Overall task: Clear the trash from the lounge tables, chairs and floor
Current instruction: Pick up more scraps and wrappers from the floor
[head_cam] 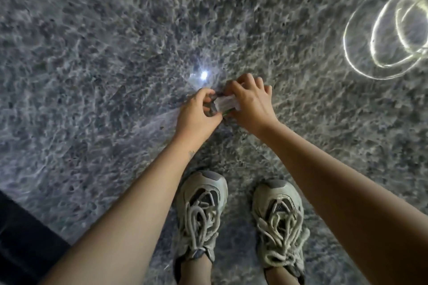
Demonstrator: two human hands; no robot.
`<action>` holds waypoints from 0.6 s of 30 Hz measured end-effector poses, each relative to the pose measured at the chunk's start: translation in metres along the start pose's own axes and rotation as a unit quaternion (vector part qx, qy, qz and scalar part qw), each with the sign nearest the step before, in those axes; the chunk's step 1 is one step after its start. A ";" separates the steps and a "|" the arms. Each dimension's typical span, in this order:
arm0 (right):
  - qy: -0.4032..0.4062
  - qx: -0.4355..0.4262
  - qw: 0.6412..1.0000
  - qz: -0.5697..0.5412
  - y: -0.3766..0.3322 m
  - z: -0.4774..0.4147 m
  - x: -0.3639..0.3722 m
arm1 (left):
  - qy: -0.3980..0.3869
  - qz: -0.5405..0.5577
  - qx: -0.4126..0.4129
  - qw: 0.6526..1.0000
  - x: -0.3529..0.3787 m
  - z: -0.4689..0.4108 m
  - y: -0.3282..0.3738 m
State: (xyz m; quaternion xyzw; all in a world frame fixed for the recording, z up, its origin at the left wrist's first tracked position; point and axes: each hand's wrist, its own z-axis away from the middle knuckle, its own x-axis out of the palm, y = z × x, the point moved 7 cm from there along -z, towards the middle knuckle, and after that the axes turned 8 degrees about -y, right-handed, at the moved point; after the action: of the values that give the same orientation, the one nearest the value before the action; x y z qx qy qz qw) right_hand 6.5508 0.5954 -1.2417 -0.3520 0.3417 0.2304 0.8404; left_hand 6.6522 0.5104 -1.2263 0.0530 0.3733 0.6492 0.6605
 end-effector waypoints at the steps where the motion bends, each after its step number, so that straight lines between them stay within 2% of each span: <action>1: 0.001 0.005 1.000 0.009 0.002 -0.002 0.001 | -0.003 0.002 -0.004 1.000 0.001 0.000 -0.001; 3: 0.004 0.007 1.000 -0.014 0.004 -0.001 0.002 | -0.007 0.005 -0.008 1.000 0.002 0.003 -0.002; 6: -0.003 0.020 0.987 -0.162 0.000 0.012 -0.008 | -0.011 0.014 -0.014 1.000 -0.006 0.015 0.005; 10: 0.050 0.011 0.963 -0.264 -0.022 0.055 -0.060 | -0.009 0.036 0.015 0.999 -0.034 0.054 0.045; 15: 0.121 0.007 0.927 -0.354 -0.050 0.125 -0.161 | -0.051 0.025 0.119 0.991 -0.072 0.126 0.149; 18: 0.176 0.012 0.898 -0.403 -0.062 0.167 -0.222 | -0.050 -0.005 0.171 0.984 -0.094 0.163 0.212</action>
State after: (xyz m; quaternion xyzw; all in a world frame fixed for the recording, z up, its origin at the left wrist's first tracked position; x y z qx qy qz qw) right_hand 6.5118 0.6481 -0.9642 -0.4839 0.3160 -0.1983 0.7916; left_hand 6.5821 0.5255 -0.9524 0.1952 0.4454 0.5690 0.6631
